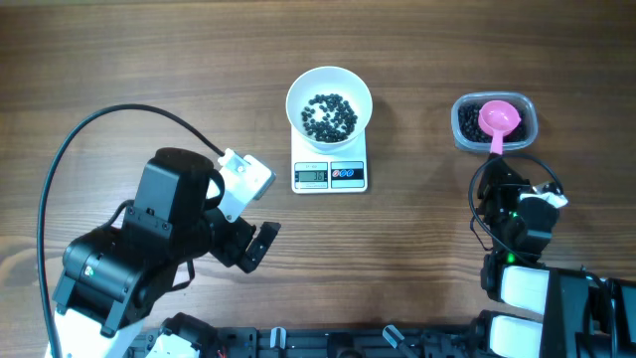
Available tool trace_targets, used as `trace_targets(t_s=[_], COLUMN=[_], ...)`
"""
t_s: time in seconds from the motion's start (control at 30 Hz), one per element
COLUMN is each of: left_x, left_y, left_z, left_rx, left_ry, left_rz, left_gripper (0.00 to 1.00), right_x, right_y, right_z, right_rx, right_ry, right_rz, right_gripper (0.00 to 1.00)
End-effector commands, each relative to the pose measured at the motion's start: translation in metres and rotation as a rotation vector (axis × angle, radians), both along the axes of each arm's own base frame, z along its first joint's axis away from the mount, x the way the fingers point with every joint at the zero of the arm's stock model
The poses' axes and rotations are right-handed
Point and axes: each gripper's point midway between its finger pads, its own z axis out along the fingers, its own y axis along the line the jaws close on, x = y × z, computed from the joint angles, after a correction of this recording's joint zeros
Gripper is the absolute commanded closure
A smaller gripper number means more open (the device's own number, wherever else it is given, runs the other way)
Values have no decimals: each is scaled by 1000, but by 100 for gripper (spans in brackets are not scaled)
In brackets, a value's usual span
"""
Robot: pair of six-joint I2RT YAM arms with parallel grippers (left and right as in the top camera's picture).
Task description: Scoop item into bowl and weigh 150g on scale
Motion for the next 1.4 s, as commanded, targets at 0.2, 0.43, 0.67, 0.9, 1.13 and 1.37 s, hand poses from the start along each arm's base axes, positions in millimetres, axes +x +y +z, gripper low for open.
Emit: trace_targets(t_s=[0.2, 0.43, 0.67, 0.9, 1.13, 1.37], left_x=[1, 1, 1, 1, 1, 1], left_y=[1, 1, 1, 1, 1, 1], left_z=[5, 5, 5, 5, 5, 5], left_rx=[-1, -1, -1, -1, -1, -1], left_ry=[-23, -22, -22, -23, -22, -22], left_rz=[-3, -3, -3, -3, -3, -3], left_gripper=[0, 0, 0, 0, 0, 0], right_x=[9, 7, 5, 6, 40, 55], right_y=[3, 10, 16, 16, 12, 7], right_z=[30, 29, 70, 122, 194, 252], right_rx=[2, -47, -82, -100, -283, -638], right_ry=[-91, -60, -188, -327, -341, -178], right_rz=[25, 74, 106, 102, 136, 208], right_gripper=[95, 95, 95, 95, 95, 95])
